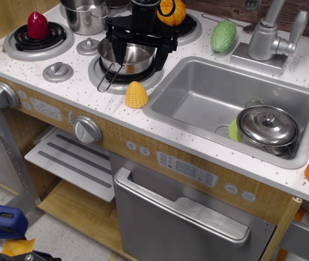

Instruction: Put corn in pan which is on stove

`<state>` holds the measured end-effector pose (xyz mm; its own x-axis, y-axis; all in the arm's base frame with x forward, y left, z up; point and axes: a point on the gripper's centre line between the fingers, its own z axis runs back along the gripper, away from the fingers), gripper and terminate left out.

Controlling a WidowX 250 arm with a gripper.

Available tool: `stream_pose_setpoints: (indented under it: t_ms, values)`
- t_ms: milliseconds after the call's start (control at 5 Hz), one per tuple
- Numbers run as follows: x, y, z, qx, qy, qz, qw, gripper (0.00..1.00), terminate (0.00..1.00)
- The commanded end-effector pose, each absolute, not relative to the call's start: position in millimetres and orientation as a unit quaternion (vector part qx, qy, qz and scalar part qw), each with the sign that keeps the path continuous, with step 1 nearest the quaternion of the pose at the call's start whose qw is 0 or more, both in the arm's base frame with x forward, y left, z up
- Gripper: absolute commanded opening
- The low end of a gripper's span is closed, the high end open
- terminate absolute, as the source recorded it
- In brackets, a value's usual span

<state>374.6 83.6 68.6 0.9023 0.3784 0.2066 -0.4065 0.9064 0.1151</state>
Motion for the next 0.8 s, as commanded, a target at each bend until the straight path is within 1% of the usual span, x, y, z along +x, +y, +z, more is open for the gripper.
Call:
stream_pose_setpoints:
  t_ms: [0,600]
  values:
    - [374.6,83.6,68.6,0.078,-0.090,0.202,0.972,1.00,0.00]
    - [379.8,85.3,59.3,0.069,-0.097,0.191,0.974,1.00,0.00]
